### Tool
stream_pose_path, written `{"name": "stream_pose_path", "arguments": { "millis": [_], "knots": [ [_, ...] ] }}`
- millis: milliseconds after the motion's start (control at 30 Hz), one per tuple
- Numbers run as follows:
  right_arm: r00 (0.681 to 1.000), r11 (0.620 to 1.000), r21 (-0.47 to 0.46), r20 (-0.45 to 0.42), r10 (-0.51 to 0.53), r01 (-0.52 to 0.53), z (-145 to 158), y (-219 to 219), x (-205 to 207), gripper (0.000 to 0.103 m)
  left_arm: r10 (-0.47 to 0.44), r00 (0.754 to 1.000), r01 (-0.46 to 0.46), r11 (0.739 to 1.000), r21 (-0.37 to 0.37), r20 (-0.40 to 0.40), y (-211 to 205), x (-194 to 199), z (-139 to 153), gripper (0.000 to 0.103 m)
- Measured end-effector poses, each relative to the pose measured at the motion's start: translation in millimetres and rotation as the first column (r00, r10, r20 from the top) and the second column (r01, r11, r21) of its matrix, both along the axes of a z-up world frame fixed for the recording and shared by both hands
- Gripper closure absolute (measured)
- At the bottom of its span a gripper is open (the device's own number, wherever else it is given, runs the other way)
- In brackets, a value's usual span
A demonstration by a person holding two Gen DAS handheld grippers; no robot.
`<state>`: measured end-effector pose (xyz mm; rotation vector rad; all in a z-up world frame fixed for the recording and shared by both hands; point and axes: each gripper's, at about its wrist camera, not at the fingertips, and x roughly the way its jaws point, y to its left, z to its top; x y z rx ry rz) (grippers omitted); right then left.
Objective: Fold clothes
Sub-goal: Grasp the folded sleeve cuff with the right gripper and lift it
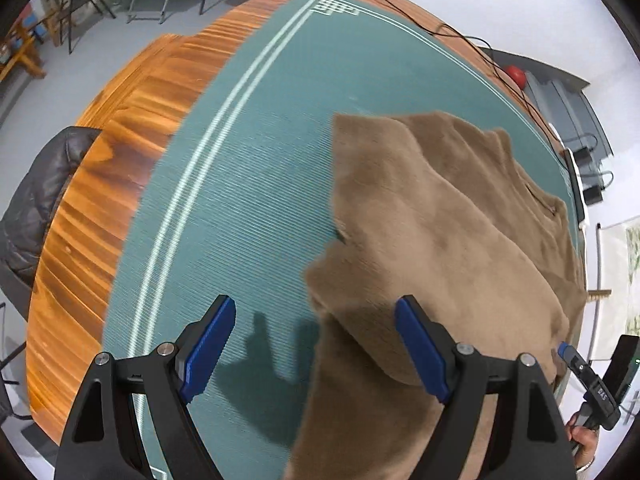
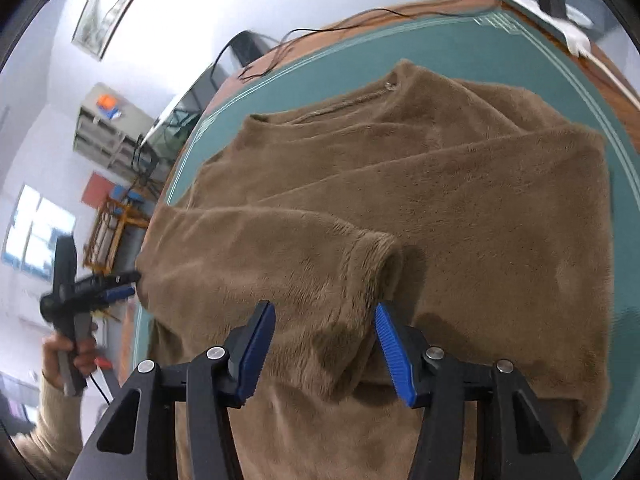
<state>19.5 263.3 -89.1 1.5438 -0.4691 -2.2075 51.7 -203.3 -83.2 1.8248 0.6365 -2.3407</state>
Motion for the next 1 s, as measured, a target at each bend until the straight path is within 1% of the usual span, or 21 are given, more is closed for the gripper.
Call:
{"name": "stream_pose_path", "arguments": {
  "millis": [100, 233, 333, 467, 533, 633, 767, 800, 833, 867, 900, 933, 1000],
  "knots": [
    [1.0, 1.0, -0.015, 0.005, -0.028, 0.028, -10, -3, -7, 0.047, -0.011, 1.0, 0.011, 1.0, -0.019, 0.008, -5, 0, -4, 0.018],
    [1.0, 1.0, -0.019, -0.005, -0.016, 0.016, -14, -12, -12, 0.047, -0.034, 0.999, 0.035, 0.997, -0.068, 0.017, -5, 2, -10, 0.018],
    [0.999, 1.0, -0.028, -0.032, -0.008, 0.007, -9, -18, -14, 0.047, -0.04, 0.999, 0.042, 0.997, -0.069, 0.03, -6, 4, -16, 0.018],
    [0.997, 0.995, -0.095, -0.08, -0.014, 0.007, 3, -19, -12, 0.047, -0.031, 0.999, 0.034, 0.998, -0.059, 0.045, -7, 5, -25, 0.018],
    [0.996, 0.993, -0.116, -0.091, -0.016, 0.005, 4, -19, -12, 0.047, -0.024, 0.998, 0.026, 0.998, -0.048, 0.053, -8, 6, -30, 0.018],
    [0.997, 0.996, -0.088, -0.074, -0.007, 0.001, -4, -21, -15, 0.047, -0.013, 0.998, 0.015, 0.999, -0.03, 0.063, -8, 7, -35, 0.018],
    [1.0, 0.998, -0.057, -0.03, 0.0, -0.002, -27, -22, -20, 0.048, -0.012, 0.998, 0.014, 0.999, -0.031, 0.065, -6, 9, -38, 0.018],
    [1.0, 0.999, -0.054, -0.03, 0.0, -0.001, -30, -23, -20, 0.054, -0.013, 0.998, 0.015, 0.999, -0.032, 0.066, -6, 10, -39, 0.018],
    [0.999, 0.999, -0.053, -0.033, 0.0, -0.002, -32, -23, -21, 0.065, -0.013, 0.998, 0.015, 0.999, -0.034, 0.068, -5, 11, -40, 0.018],
    [0.999, 0.999, -0.052, -0.036, 0.001, -0.003, -32, -23, -21, 0.073, -0.014, 0.998, 0.016, 0.999, -0.038, 0.069, -4, 11, -41, 0.018],
    [0.999, 0.998, -0.065, -0.039, 0.004, -0.006, -33, -23, -21, 0.089, -0.014, 0.997, 0.017, 0.999, -0.042, 0.071, -3, 12, -42, 0.018],
    [0.999, 0.997, -0.074, -0.048, 0.007, -0.01, -31, -23, -21, 0.092, -0.016, 0.997, 0.019, 0.999, -0.046, 0.071, -2, 13, -43, 0.018],
    [0.996, 0.998, -0.056, -0.084, 0.014, -0.019, -22, -28, -21, 0.093, -0.019, 0.997, 0.022, 0.998, -0.054, 0.071, 0, 15, -45, 0.018]
  ]
}}
